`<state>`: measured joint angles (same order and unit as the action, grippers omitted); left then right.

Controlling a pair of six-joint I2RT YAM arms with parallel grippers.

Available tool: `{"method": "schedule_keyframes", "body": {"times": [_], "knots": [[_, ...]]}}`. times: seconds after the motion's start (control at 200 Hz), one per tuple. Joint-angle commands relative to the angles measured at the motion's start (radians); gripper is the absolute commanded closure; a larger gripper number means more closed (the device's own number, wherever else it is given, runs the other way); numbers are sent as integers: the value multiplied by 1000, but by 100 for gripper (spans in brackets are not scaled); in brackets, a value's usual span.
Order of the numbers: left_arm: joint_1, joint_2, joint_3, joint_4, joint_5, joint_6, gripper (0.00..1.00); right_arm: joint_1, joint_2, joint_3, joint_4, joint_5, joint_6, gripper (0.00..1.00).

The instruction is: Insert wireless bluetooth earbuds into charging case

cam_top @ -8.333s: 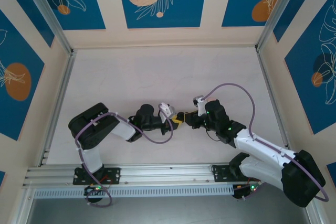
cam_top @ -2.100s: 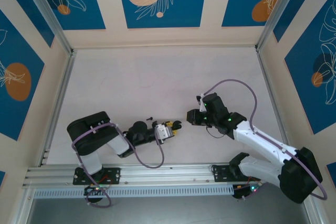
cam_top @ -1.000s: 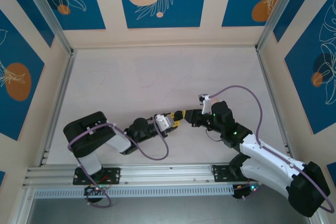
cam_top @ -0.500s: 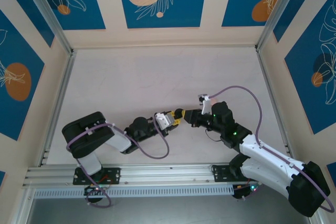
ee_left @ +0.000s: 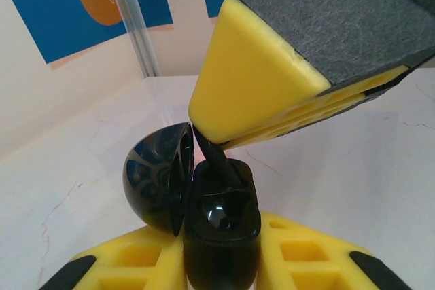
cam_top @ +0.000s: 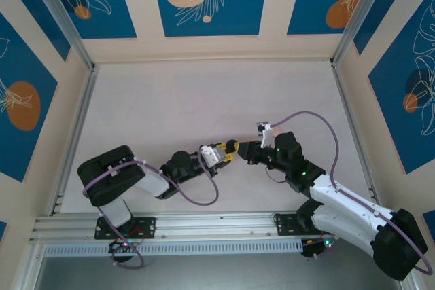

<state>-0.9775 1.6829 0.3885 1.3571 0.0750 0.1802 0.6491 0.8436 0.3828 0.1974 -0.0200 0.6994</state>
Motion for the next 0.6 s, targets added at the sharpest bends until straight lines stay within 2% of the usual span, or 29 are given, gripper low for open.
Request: {"method": "schedule_keyframes", "body": {"times": [0.0, 0.595], "knots": [[-12, -34, 21, 50, -6, -23, 74, 11, 9, -25, -3, -36, -8, 82], [-12, -48, 23, 49, -4, -23, 74, 11, 15, -42, 1, -107, -63, 81]]}}
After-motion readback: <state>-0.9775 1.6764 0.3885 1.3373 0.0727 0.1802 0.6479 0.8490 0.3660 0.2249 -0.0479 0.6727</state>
